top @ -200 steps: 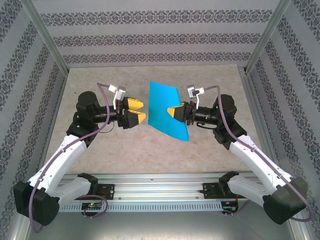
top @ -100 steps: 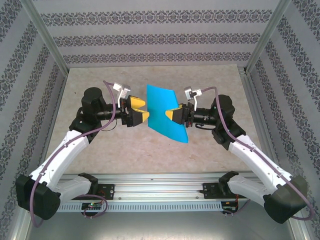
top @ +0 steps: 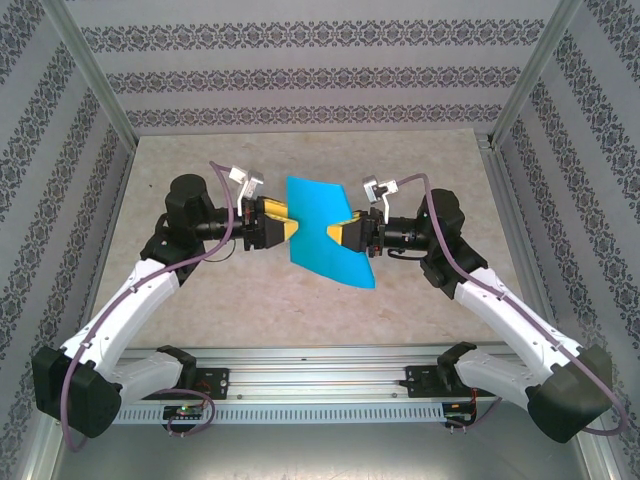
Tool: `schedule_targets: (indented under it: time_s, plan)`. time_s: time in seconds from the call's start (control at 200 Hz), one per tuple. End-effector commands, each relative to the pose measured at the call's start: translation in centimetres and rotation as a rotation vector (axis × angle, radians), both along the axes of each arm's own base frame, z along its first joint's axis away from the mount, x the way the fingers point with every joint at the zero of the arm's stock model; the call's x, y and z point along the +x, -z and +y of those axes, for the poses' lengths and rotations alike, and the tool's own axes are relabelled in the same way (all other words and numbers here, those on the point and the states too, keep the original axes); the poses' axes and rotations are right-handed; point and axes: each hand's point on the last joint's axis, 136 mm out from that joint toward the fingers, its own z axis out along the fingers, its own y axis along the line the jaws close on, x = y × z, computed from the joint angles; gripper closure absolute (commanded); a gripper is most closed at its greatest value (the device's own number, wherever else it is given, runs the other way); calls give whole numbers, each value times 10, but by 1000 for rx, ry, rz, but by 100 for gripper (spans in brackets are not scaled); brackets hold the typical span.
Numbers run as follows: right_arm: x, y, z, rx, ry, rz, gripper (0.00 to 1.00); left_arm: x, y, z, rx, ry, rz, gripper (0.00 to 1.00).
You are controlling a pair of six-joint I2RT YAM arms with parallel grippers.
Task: Fold a paper plane with a square sheet of paper (fold left side to right side)
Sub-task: Place a square sheet of paper at the center of the table.
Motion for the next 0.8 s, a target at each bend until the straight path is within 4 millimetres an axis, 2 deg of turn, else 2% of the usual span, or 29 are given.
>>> schedule_targets:
  time_s: [0.0, 0.08, 0.14, 0.165, 0.27, 0.39, 0.535, 0.694, 0.794]
  plan:
    - [5, -9, -3, 8, 25, -67, 74, -2, -1, -2, 7, 1, -19, 82]
    - [19, 4, -10, -36, 100, -47, 69, 3, 11, 0, 36, -34, 12, 100]
    - [34, 19, -20, -93, 187, -18, 63, 8, 23, 2, 68, -74, 50, 100]
    - [41, 26, -25, -116, 223, -4, 57, 11, 30, 3, 84, -92, 70, 100]
    - [74, 65, -55, -233, 408, 95, 42, 22, 67, 8, 168, -164, 190, 100]
    - [96, 109, -87, -327, 543, 225, 35, 31, 120, 12, 266, -221, 340, 100]
    - [106, 168, -112, -502, 656, 360, 31, 37, 182, 18, 380, -272, 499, 100]
    - [104, 215, -99, -495, 613, 507, 36, 41, 233, 22, 467, -294, 618, 100]
    - [99, 239, -82, -478, 577, 573, 41, 44, 252, 21, 496, -298, 672, 100]
